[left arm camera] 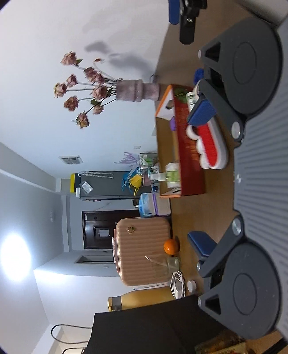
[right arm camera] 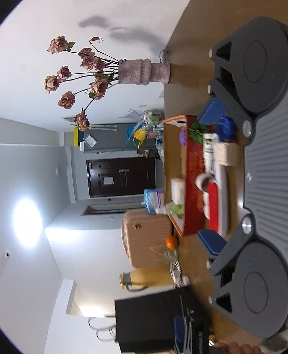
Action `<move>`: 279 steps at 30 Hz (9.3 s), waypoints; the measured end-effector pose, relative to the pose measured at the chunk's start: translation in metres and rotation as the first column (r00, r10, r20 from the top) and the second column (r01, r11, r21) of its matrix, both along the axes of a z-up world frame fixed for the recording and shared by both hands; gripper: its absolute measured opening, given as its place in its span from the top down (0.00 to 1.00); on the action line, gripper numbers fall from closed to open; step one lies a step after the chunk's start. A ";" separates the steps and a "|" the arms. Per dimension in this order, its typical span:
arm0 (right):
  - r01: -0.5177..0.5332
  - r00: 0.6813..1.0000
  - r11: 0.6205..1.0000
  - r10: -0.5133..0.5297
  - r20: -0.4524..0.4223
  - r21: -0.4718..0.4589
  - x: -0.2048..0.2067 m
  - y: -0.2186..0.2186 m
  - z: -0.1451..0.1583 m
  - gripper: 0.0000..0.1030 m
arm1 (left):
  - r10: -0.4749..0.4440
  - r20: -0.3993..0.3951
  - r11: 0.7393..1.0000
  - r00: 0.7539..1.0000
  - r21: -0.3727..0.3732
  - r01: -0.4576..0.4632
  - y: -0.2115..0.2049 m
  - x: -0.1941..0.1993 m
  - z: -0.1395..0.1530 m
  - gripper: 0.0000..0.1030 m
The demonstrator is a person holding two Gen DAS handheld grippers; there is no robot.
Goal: Organize rigid objects
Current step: 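Withdraw both open tools from the box back toward the table objects, then grasp the cream square plug with the left tool while the right tool grasps the blue cap, then carry the plug with the left tool while the right tool carries the blue cap over the box, then open the left tool to drop the plug while the right tool drops the blue cap, then withdraw both open tools from the box toward the red lint roller, then close the left tool on the red lint roller head, then lift the lint roller with the left tool and lower it into the box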
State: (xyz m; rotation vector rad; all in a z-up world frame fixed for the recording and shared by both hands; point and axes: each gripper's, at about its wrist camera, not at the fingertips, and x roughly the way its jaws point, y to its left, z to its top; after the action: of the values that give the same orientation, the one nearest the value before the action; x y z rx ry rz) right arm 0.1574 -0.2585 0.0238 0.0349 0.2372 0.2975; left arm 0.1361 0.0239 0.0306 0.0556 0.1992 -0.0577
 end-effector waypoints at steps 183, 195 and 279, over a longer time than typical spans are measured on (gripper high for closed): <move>0.084 0.994 0.996 -0.082 0.075 -0.019 0.045 -0.009 0.031 0.00 | -0.092 0.072 0.982 0.993 -0.160 0.103 0.008 0.040 0.024 0.00; 0.060 0.997 0.990 -0.054 0.047 -0.126 -0.030 0.001 -0.024 0.00 | -0.208 -0.084 0.977 0.974 -0.059 0.204 -0.003 0.002 -0.037 0.00; 0.056 0.955 0.975 0.010 -0.296 0.214 0.152 -0.055 -0.043 0.88 | -0.067 -0.212 0.956 0.975 -0.293 0.002 -0.005 0.131 -0.023 0.64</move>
State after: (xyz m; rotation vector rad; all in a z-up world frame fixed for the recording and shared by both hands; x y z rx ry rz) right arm 0.3094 -0.3132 -0.0194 0.3033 0.5008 0.2935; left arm 0.2670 0.0187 0.0076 -0.2430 0.4098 -0.1282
